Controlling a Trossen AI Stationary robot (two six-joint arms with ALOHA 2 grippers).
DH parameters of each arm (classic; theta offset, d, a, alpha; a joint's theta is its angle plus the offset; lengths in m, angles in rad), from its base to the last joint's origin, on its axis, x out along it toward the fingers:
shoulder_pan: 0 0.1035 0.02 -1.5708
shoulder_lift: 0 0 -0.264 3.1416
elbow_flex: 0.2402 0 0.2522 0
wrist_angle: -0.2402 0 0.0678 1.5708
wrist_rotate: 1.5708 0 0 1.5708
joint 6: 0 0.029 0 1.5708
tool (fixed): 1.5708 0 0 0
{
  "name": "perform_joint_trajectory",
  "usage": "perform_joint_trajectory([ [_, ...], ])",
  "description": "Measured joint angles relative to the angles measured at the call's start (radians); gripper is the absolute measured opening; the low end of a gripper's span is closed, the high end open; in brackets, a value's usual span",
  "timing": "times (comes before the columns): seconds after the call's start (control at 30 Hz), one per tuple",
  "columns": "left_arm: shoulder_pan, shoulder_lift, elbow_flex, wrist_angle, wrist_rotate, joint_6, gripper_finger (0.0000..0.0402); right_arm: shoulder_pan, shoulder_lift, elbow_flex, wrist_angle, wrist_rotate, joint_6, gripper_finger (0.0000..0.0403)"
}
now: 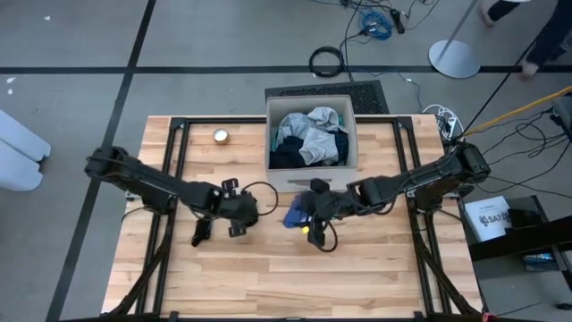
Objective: Sort clothes
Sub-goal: Put the black sock into the laundry organizer
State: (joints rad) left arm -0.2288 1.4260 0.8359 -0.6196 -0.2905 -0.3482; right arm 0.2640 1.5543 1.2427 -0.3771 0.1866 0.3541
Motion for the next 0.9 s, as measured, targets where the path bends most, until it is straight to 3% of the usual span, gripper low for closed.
perform_joint_trajectory([
  [0.2,-0.054,-0.214,0.008,0.039,-0.068,0.033,0.0003,0.012,0.000,0.000,-0.020,0.000,-0.010,0.0215],
  [0.47,-0.115,-0.446,0.010,0.301,-0.082,0.246,0.0002,0.046,0.000,0.000,0.122,-0.001,-0.097,0.0215],
  [0.9,-0.139,-0.484,0.011,0.333,-0.104,0.293,0.0002,0.072,0.001,0.000,0.339,-0.005,-0.248,0.0215],
])
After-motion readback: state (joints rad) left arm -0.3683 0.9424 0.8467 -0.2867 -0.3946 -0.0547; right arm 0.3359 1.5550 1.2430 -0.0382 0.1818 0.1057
